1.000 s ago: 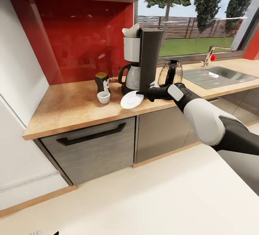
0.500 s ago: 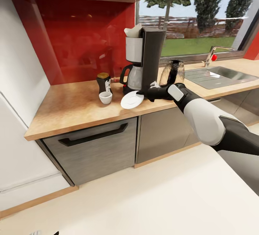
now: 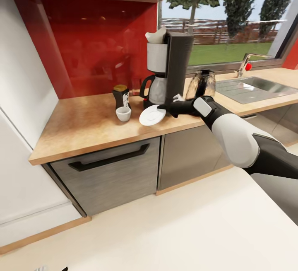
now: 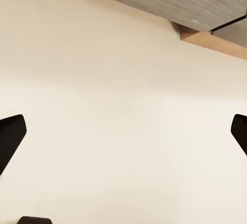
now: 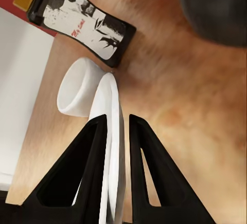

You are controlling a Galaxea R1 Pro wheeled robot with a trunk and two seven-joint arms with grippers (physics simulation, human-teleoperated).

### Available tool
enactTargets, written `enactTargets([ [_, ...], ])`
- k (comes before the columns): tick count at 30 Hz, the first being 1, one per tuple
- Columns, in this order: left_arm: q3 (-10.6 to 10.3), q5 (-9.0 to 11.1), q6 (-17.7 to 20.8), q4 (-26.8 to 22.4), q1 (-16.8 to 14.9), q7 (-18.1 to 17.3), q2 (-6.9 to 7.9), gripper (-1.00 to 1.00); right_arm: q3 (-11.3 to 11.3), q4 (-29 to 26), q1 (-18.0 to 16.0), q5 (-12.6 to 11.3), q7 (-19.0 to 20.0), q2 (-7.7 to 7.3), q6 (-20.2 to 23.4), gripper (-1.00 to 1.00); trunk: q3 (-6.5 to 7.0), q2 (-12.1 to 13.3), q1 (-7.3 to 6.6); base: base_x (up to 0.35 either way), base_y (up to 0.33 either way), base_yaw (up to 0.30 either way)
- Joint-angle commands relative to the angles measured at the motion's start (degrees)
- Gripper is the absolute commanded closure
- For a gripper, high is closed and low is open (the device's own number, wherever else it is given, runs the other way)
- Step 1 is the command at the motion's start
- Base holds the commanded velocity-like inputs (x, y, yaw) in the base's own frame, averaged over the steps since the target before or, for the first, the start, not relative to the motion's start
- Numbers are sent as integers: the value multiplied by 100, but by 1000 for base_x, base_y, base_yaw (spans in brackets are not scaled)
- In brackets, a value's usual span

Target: Set up a coffee station on the kitchen countertop: keep the coffee maker on the countertop, move the bottle of coffee from the kitchen shelf to the counter next to the coffee maker, place a paper coffee filter on top of the coffee maker, put the saucer next to the coffee maker with the coffee cup on the saucer, and place the electric kettle next to the coffee maker.

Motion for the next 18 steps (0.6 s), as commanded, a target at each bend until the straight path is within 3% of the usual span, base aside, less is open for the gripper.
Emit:
enactTargets([
  [1,-1,22,-7,9,-4,-23,1,-100,-2,-6,-2,-68,-29,1,43,100,-5,-2,1,153,132,0],
  [18,6,22,-7,9,-4,-23,1,-100,-2,18,7,-64,-55,0,25,100,-5,-2,1,48,38,0],
])
